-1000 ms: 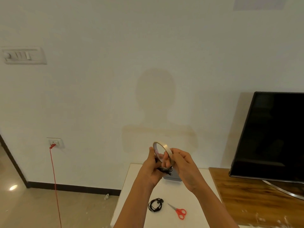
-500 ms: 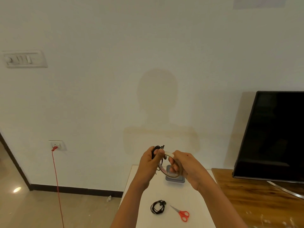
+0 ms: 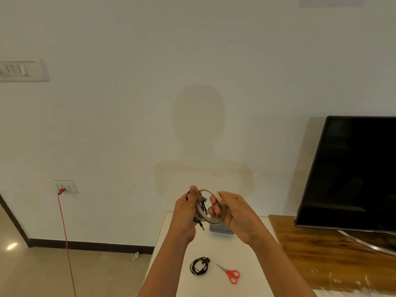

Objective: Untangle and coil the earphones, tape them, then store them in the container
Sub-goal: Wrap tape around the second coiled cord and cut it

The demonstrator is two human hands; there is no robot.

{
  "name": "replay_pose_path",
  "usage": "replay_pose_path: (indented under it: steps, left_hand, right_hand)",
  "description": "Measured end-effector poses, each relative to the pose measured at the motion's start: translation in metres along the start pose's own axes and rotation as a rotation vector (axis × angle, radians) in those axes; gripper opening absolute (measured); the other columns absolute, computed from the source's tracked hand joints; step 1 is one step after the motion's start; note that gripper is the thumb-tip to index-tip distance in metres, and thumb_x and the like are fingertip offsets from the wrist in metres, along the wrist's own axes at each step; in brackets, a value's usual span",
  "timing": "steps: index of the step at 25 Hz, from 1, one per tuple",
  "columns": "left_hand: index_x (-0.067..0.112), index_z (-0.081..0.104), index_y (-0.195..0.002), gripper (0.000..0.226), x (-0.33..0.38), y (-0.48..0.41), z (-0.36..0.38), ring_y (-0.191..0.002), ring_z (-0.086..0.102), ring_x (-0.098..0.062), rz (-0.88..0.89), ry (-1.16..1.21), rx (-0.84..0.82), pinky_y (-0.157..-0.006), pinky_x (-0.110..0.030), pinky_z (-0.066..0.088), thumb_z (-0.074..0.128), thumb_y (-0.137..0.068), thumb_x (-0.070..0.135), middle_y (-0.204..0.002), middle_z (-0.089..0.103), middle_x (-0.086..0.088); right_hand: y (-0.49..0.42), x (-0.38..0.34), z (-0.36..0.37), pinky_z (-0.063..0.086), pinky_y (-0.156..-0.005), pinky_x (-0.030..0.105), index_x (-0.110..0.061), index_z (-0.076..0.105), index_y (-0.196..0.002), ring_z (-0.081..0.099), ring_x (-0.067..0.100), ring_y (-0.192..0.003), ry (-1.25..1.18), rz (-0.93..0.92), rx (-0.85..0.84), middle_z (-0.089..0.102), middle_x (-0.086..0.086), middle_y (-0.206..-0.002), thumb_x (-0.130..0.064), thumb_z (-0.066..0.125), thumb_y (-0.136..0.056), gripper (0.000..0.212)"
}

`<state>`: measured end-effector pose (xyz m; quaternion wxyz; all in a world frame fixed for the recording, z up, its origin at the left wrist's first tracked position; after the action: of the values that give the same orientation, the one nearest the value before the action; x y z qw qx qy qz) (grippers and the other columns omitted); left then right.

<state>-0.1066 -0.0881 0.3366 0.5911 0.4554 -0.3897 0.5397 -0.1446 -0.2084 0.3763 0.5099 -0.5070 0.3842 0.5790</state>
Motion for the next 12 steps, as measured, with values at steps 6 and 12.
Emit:
replay_pose_path:
  steps: [6, 12]
  left_hand:
    - [0.008, 0.058, -0.078, 0.04, 0.007, 0.002, 0.003, -0.059, 0.054, -0.018, 0.009, -0.018, 0.011, -0.061, -0.031, 0.045, 0.05, -0.093, 0.045, -0.078, 0.069, -0.005]
    - [0.007, 0.059, -0.088, 0.038, 0.011, 0.003, 0.004, -0.056, 0.049, -0.015, 0.04, -0.097, 0.002, -0.055, -0.027, 0.04, 0.051, -0.093, 0.044, -0.081, 0.068, -0.004]
  right_hand:
    - [-0.005, 0.004, -0.005, 0.045, -0.074, 0.038, -0.009, 0.057, -0.063, 0.049, 0.017, -0.054, -0.048, 0.097, 0.097, 0.04, 0.003, -0.049, -0.011, 0.034, -0.095, 0.04]
    - [-0.004, 0.006, -0.004, 0.043, -0.078, 0.04, -0.011, 0.05, -0.048, 0.046, 0.015, -0.045, -0.06, 0.176, 0.102, 0.035, 0.005, -0.045, -0.013, 0.038, -0.09, 0.044]
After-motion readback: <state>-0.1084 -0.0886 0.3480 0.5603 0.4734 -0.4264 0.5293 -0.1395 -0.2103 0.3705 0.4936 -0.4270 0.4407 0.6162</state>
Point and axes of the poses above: each hand's wrist, its own y-axis away from the middle knuckle, its own z-axis out of the palm, x = y × z, the point moved 7 cm from there along -y, towards the middle knuckle
